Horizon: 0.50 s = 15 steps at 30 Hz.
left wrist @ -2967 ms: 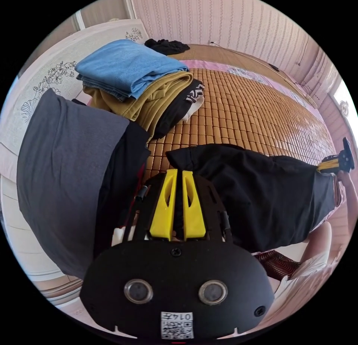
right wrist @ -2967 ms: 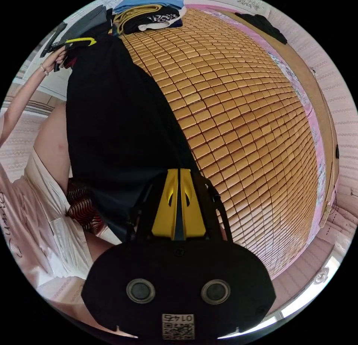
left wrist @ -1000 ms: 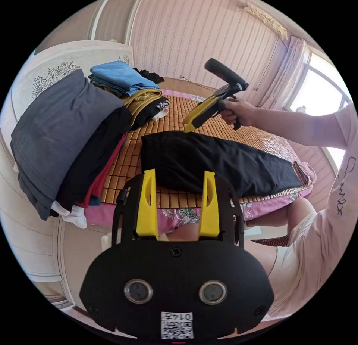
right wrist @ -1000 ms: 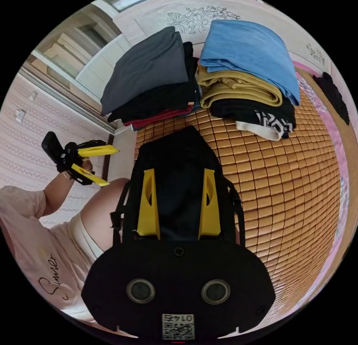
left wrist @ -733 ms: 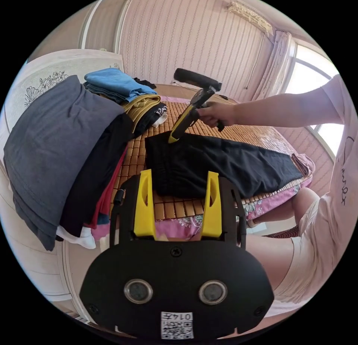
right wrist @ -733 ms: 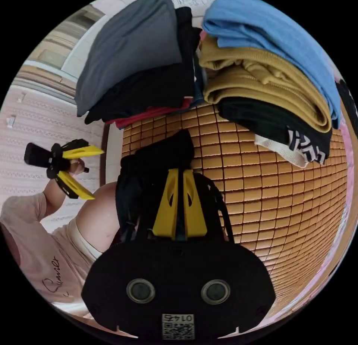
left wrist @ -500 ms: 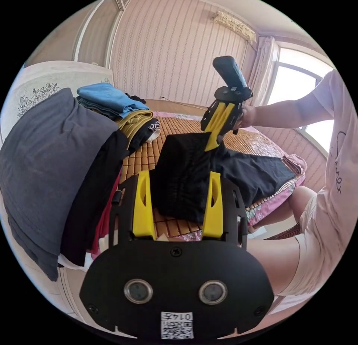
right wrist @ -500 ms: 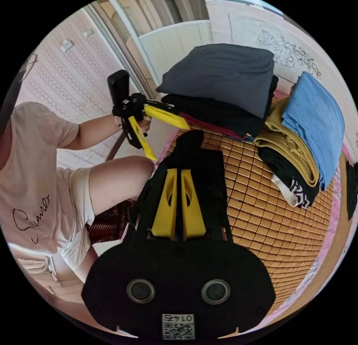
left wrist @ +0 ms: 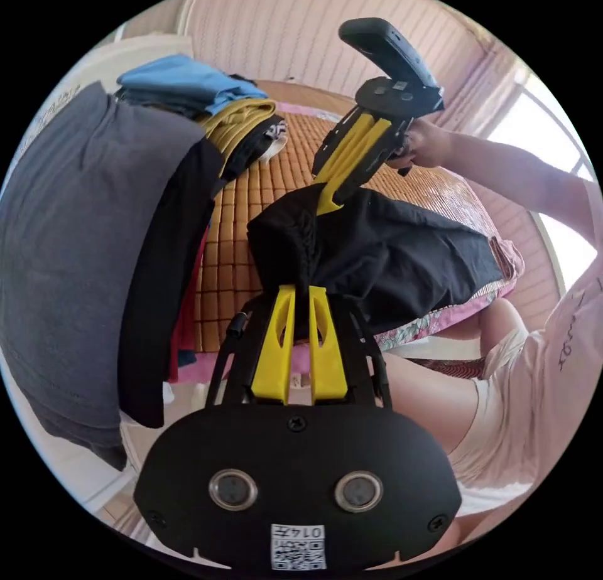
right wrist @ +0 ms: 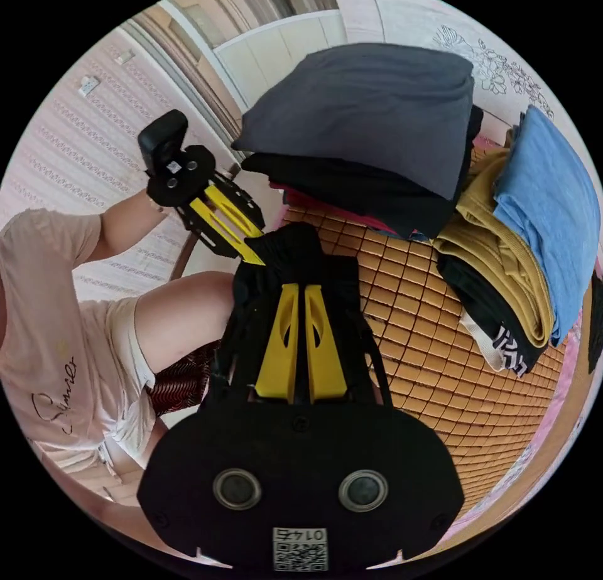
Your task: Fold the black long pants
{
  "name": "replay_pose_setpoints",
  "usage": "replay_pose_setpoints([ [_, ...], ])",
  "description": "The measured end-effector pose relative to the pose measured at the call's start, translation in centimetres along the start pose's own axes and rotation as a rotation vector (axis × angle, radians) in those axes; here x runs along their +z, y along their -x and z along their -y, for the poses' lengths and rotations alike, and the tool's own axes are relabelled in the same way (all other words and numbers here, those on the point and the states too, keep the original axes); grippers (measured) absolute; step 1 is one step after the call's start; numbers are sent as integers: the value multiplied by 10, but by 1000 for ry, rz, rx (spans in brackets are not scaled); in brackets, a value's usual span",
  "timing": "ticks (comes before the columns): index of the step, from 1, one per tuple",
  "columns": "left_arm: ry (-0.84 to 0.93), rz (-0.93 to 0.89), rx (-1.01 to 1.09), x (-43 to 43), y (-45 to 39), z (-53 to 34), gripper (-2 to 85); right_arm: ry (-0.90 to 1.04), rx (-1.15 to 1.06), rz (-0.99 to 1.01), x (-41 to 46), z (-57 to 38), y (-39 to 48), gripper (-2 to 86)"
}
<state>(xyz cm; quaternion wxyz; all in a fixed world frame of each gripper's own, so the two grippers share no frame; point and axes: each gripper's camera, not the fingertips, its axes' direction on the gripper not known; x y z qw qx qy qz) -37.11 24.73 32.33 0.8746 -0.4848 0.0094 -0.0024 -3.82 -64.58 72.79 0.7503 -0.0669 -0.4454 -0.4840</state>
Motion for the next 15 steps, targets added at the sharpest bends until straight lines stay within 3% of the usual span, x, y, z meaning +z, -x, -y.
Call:
replay_pose_setpoints([
  [5,88,-5,-168,27,9,13,55,174,168,-10,44,17,-24,76],
  [11,74,87,-175,32,-10,29,79,-31,333,-86,-21,-49,-19,90],
  [15,46,227,-190,21,-26,25,84,-100,477,-183,-72,-158,20,83],
])
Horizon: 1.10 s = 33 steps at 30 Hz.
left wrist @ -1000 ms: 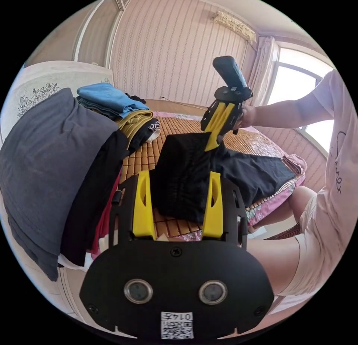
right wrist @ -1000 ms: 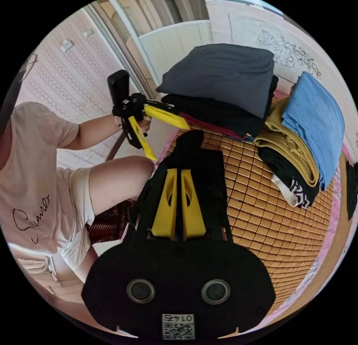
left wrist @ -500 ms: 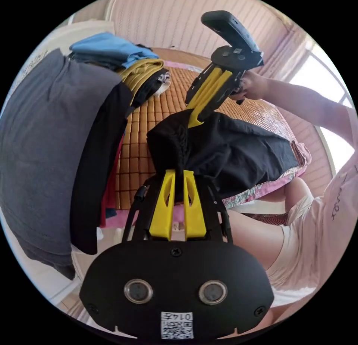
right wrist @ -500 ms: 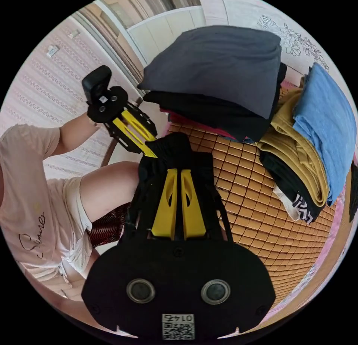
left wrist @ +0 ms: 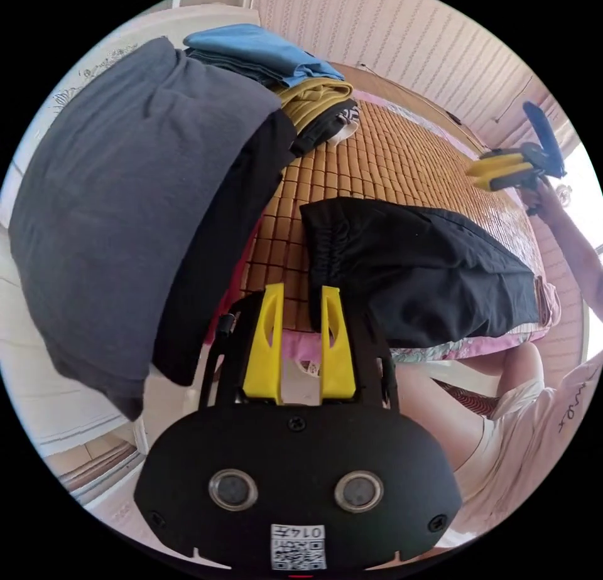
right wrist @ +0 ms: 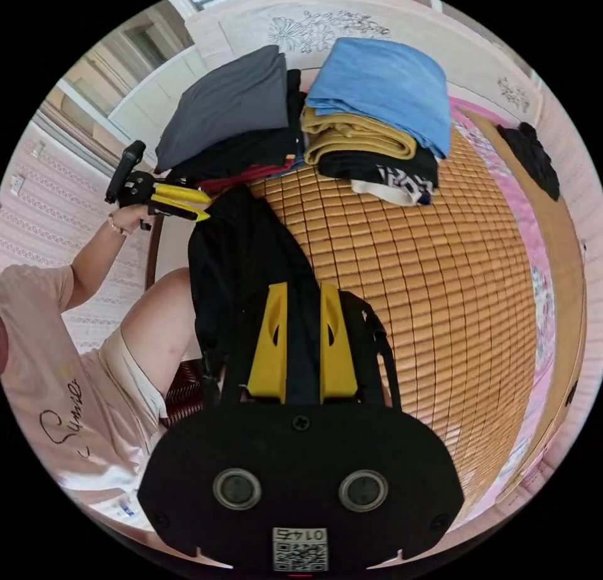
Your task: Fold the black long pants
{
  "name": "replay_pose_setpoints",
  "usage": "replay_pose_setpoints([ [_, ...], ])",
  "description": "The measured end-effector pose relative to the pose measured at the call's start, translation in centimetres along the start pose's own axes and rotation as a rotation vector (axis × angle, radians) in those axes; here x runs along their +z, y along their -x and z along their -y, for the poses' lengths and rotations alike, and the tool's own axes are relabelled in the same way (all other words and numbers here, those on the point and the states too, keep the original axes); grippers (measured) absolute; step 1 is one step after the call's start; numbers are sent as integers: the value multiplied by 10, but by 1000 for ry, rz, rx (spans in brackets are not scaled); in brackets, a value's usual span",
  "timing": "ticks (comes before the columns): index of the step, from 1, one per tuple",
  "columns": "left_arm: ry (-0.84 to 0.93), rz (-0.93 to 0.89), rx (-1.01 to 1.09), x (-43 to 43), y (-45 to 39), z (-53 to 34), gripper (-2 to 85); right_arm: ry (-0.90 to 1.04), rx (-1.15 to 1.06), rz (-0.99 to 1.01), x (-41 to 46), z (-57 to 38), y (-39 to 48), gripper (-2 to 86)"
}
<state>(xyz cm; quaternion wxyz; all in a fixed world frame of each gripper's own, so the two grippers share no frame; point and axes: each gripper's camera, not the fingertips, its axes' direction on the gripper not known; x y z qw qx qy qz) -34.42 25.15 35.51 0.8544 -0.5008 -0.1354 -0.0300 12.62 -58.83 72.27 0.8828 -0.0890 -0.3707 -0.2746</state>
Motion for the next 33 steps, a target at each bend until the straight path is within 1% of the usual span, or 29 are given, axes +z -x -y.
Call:
replay_pose_setpoints([
  [1,-38,82,-5,-10,-5,-6,79,8,54,-38,-12,-37,-3,83],
  [3,-80,171,28,-25,-17,-16,71,55,148,-98,-22,-94,-4,84],
  [5,-112,163,150,-35,-42,-21,66,107,239,-137,-26,-148,0,88],
  [7,-111,96,372,-34,-94,-16,66,181,337,-175,-22,-209,10,92],
  [8,-102,81,424,-31,-110,-13,66,200,353,-184,-20,-221,13,93],
  [10,-71,-19,600,-12,-174,8,74,255,379,-205,-9,-254,22,102],
  [11,-66,-58,640,-6,-191,14,76,259,383,-216,-6,-259,23,105],
  [13,-50,-172,765,18,-254,40,89,226,401,-260,-3,-268,23,113],
  [15,-23,-188,823,36,-295,60,103,182,424,-273,-5,-271,17,111],
  [17,20,-153,854,55,-325,77,107,150,443,-278,-4,-274,9,96],
  [18,75,-103,873,71,-341,85,99,164,448,-255,-1,-277,2,77],
  [19,159,-18,918,88,-354,89,83,179,452,-228,1,-280,-4,41],
  [20,186,29,938,96,-360,90,66,175,447,-214,0,-282,-6,23],
  [21,203,97,978,105,-368,89,30,153,445,-209,-6,-287,-9,11],
  [22,182,125,1014,106,-373,88,20,125,441,-214,-16,-292,-12,3],
  [24,145,135,1012,101,-379,93,11,85,440,-203,-32,-298,-17,-3],
  [28,82,66,867,95,-382,123,16,52,460,-189,-56,-312,-37,-5],
  [30,93,35,798,105,-382,140,35,66,465,-183,-58,-317,-47,-5],
  [33,190,33,690,137,-382,161,69,104,509,-175,-53,-327,-62,-4],
])
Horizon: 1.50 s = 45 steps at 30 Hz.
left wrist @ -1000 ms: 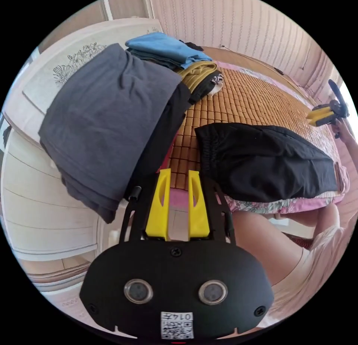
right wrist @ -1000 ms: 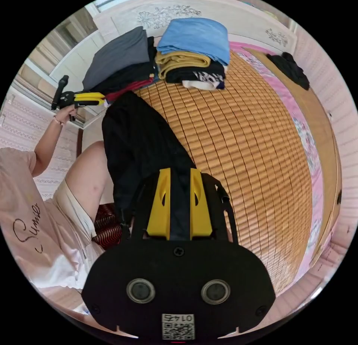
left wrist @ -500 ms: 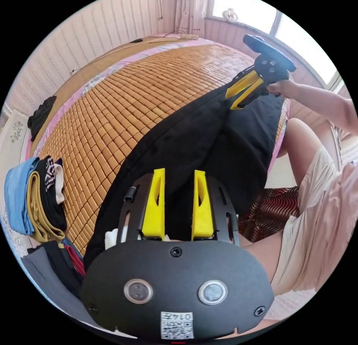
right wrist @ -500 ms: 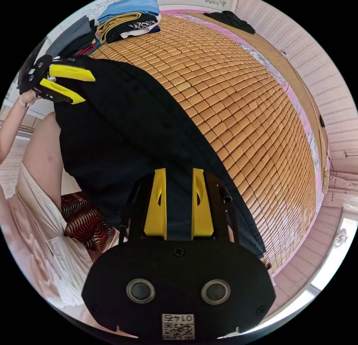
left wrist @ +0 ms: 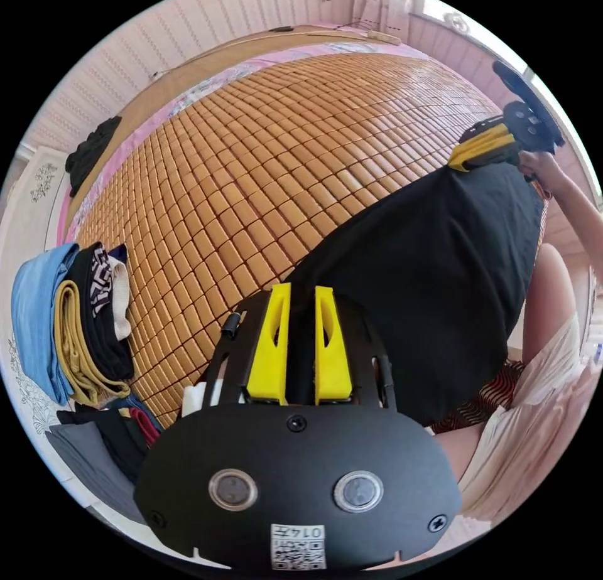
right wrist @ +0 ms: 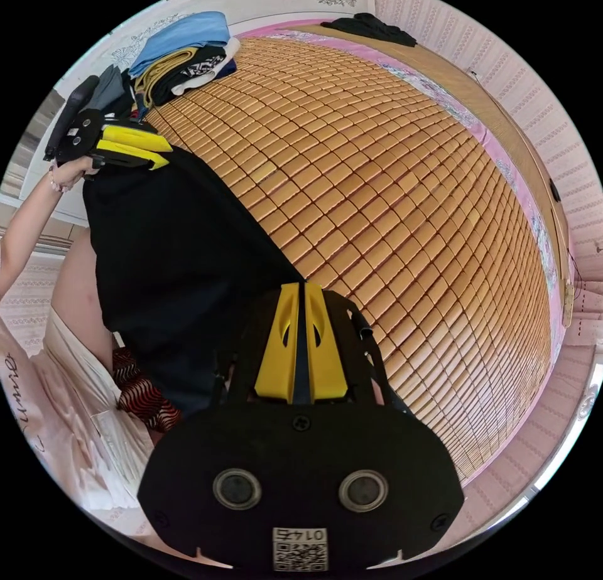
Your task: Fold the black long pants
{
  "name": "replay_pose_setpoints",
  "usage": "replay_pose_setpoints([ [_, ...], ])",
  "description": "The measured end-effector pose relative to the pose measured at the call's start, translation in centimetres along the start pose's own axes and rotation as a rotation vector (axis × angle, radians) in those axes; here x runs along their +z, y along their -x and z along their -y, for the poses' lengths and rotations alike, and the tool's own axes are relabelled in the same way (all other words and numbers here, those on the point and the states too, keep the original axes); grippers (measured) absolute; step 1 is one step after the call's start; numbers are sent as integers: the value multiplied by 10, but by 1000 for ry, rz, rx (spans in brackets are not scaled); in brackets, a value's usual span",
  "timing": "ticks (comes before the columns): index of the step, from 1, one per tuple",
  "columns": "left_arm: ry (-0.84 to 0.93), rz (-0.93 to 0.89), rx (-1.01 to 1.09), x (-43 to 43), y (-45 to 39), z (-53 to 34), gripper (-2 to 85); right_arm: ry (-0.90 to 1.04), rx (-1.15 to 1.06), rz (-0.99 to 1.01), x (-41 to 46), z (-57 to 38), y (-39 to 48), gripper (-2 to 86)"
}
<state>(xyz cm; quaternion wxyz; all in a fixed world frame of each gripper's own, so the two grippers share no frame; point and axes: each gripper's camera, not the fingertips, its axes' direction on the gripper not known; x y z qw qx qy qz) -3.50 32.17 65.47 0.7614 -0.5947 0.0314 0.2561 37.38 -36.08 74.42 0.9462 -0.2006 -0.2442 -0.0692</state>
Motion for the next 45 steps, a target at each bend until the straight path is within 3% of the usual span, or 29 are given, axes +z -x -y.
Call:
replay_pose_setpoints([
  [3,26,-50,-77,7,8,7,79,-2,63,-8,-2,-13,-16,-3],
  [6,-5,81,-92,-15,-1,1,84,-87,130,-8,-25,-44,-31,-3],
  [15,-13,205,50,-48,-61,-8,82,-84,416,-78,-51,-176,-78,-5],
  [17,-29,168,80,-53,-71,-6,77,-75,486,-92,-55,-201,-90,-7],
  [23,-80,-188,362,-24,-173,7,20,-32,761,-168,-60,-263,-148,-9],
  [30,-37,-96,378,32,-241,20,-7,-3,957,-245,-63,-299,-213,-8],
  [37,-6,-110,377,54,-244,25,-10,-10,913,-229,-68,-304,-246,7],
  [39,-12,-125,370,55,-241,26,-10,-89,927,-246,-80,-311,-247,54],
  [42,-30,-146,351,56,-236,26,-10,-168,972,-138,-86,-323,-257,90],
  [45,-12,-143,348,64,-236,27,-10,-107,1004,-88,-75,-329,-269,44],
])
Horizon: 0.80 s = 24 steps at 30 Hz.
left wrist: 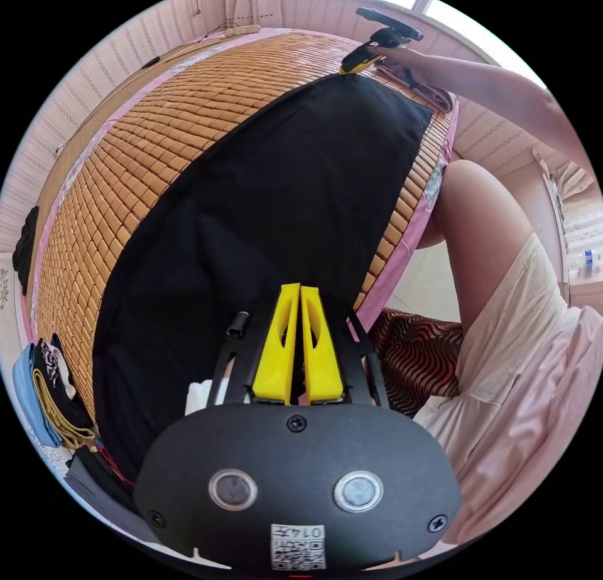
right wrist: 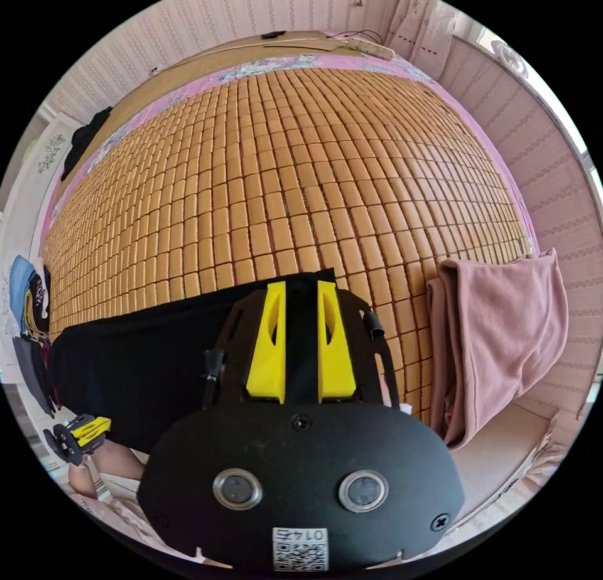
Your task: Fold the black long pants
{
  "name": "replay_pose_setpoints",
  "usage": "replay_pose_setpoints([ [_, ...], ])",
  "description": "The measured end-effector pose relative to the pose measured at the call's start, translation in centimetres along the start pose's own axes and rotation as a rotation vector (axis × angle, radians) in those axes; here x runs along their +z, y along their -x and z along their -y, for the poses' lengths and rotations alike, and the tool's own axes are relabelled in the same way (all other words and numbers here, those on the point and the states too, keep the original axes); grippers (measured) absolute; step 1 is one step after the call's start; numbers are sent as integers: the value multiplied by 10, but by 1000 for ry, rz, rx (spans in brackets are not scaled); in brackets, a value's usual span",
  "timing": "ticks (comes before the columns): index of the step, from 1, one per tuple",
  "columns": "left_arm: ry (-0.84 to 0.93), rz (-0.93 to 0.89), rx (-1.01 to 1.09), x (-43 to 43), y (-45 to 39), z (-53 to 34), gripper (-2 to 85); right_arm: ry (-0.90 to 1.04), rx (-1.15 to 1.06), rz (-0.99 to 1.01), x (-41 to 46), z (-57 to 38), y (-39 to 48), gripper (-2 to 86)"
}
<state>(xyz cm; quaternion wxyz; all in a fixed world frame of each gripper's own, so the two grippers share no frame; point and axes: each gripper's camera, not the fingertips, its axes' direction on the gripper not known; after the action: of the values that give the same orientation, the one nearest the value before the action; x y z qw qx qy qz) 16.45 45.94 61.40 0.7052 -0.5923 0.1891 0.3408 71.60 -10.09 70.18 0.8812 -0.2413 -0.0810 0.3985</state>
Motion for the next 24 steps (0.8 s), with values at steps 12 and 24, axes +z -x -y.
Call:
replay_pose_setpoints([
  [12,-36,-1,-2,1,0,-11,-10,-65,-24,-20,-36,9,-6,15],
  [24,-34,-40,-11,14,5,-20,-10,-29,2,72,-43,21,12,-6],
])
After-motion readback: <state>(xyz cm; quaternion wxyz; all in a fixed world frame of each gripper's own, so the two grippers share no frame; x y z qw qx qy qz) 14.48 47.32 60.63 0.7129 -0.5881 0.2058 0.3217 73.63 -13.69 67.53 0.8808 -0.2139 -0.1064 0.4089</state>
